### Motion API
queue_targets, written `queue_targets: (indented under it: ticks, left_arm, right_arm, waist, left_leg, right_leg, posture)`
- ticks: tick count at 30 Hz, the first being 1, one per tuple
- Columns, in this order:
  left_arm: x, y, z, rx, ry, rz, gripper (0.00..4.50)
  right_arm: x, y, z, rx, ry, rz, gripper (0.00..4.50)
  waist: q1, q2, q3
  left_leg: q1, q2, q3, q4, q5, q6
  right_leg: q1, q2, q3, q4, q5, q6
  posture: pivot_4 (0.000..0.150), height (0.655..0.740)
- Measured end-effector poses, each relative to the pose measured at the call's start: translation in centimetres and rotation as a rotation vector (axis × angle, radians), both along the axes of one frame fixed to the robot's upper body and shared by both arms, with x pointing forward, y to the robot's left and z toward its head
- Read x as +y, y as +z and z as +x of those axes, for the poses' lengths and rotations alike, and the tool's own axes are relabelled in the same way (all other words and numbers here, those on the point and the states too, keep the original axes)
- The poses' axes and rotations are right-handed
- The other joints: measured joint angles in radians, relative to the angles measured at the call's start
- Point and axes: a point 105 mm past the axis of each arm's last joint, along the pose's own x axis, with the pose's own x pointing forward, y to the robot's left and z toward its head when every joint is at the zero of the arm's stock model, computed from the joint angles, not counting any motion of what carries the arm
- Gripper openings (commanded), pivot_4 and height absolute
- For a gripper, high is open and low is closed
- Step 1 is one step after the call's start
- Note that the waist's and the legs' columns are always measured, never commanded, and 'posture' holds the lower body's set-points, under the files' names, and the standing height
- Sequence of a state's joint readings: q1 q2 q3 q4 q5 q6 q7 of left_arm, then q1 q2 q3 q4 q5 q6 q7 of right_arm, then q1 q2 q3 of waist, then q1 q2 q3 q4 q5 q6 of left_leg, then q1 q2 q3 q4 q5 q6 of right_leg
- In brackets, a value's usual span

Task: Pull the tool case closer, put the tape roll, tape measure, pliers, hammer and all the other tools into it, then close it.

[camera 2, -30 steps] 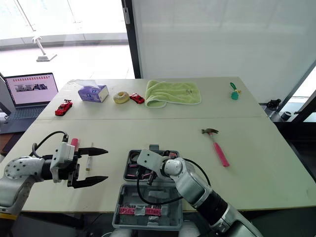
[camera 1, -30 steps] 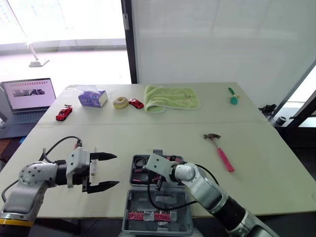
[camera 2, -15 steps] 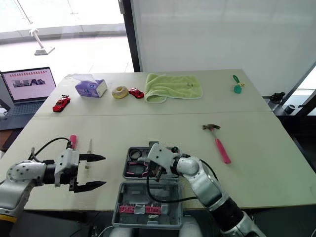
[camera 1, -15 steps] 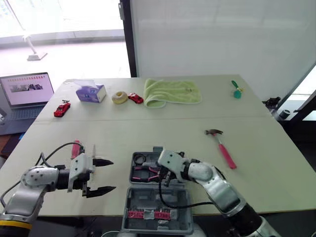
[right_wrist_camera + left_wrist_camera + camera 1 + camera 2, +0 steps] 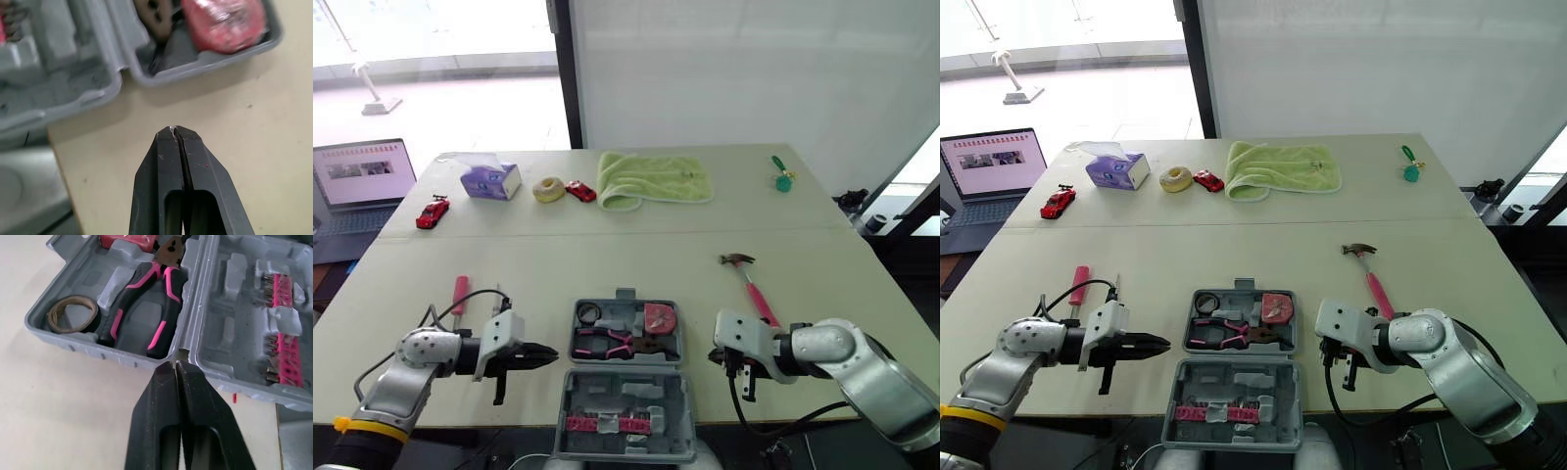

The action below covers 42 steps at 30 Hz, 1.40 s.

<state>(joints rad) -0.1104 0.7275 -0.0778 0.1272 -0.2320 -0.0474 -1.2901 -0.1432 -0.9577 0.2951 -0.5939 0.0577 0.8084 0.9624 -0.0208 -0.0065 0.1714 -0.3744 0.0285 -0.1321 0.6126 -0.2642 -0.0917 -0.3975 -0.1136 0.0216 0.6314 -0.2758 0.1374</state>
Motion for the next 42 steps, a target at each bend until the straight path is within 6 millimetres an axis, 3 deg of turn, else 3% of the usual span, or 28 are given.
queue_targets:
  ticks: [6, 16, 29, 42]
  left_arm:
    - [-1.4, -2.3, -0.3, 0.077, -0.039, 0.074, 0.06]
    - [-2.0, -2.5, 0.4, 0.05, -0.048, 0.144, 0.06]
    - [-2.5, -2.7, 0.7, 0.011, -0.079, 0.206, 0.06]
    - [-2.7, -2.6, 2.7, -0.06, -0.08, 0.229, 0.06]
  right_arm:
    - [1.2, -1.2, 0.5, 0.01, 0.101, -0.109, 0.0]
    - [3.3, -2.8, 0.3, 0.036, 0.192, -0.169, 0.0]
    - [4.3, -3.0, 2.2, -0.016, 0.212, -0.205, 0.0]
    - [4.5, -2.6, 4.9, -0.06, 0.148, -0.21, 0.0]
  waist:
    - [0.002, -0.002, 0.004]
    - [0.004, -0.002, 0.005]
    - [0.001, -0.002, 0.005]
    - [0.005, 0.0, 0.003]
  left_leg:
    - [-0.001, 0.0, 0.0, 0.001, 0.0, 0.0]
    - [-0.001, 0.0, 0.0, 0.001, 0.0, -0.001]
    - [0.001, 0.0, 0.0, 0.001, 0.001, -0.001]
    - [0.002, 0.0, 0.0, 0.002, 0.002, -0.002]
  right_leg:
    - [-0.001, 0.0, 0.0, 0.0, 0.001, 0.001]
    - [-0.001, 0.0, 0.0, 0.0, 0.001, 0.001]
    - [0.001, 0.0, 0.0, 0.001, 0.001, 0.001]
    - [0.003, 0.0, 0.0, 0.001, 0.003, 0.002]
  posture:
    - [0.15, 0.74]
    - [0.15, 0.74]
    - [0.15, 0.74]
    - [0.15, 0.74]
